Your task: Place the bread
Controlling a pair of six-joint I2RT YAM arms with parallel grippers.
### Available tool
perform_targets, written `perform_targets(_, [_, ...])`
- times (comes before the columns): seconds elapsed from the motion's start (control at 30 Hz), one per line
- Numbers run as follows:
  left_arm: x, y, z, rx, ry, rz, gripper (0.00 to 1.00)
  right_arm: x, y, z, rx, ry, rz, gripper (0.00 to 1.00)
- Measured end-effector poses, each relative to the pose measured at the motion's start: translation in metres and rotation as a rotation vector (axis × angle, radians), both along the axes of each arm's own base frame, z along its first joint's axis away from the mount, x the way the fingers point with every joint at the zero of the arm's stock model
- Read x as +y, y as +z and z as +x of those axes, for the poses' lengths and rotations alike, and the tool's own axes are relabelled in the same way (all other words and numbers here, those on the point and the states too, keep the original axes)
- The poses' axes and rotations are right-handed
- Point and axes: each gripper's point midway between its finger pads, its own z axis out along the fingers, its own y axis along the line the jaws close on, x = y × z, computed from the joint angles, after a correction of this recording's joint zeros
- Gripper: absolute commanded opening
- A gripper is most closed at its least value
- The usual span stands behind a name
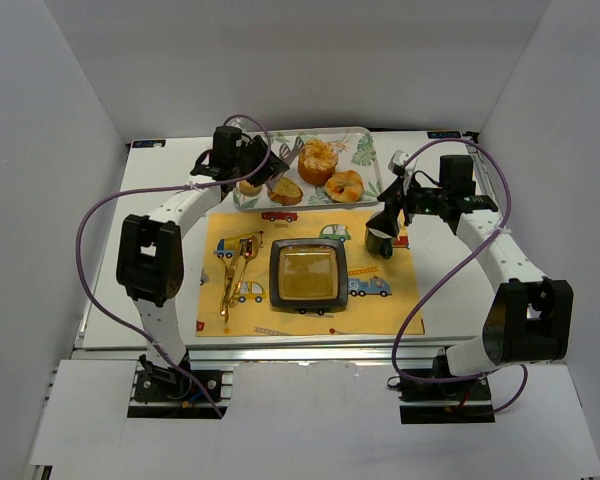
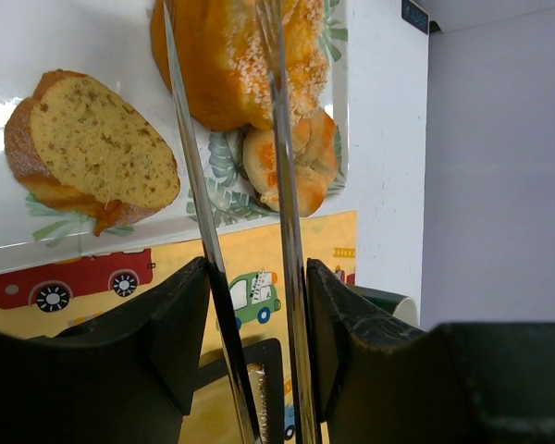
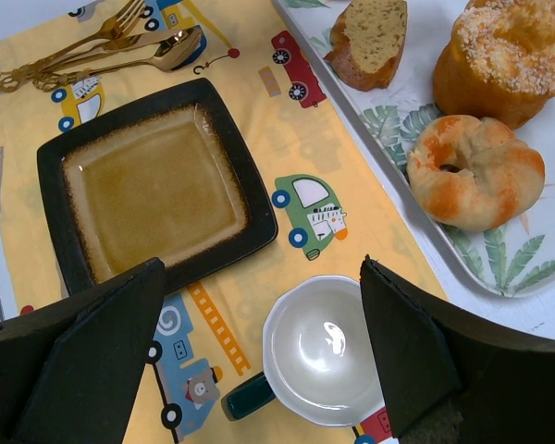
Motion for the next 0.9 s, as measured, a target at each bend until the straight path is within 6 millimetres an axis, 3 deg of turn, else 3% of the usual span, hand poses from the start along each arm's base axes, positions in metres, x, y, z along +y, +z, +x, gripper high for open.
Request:
perform_targets(0.27, [0.004,0.022,0.0,-0.051,0.018,0.001,0.55,0.0,0.0,-0.001,0.003,0.004,0.001,0.89])
perform_targets(0.5, [0.001,0.024,-0.002,-0.051,-0.001,-0.008,0.55,0.001,0.0,-0.002,0.003,0.007,0.004,0.89])
perform_targets(0.7, [-0.002,0.012,-0.002,-0.026,-0.026,0.002,0.55,0.001,0.0,-0.002,0.003,0.007,0.004,0.89])
perform_targets(0.9, [-0.004,-0.014,-0.001,0.026,-0.046,0.026,0.55,0.001,0.001,-0.002,0.004,0.012,0.008,0.89])
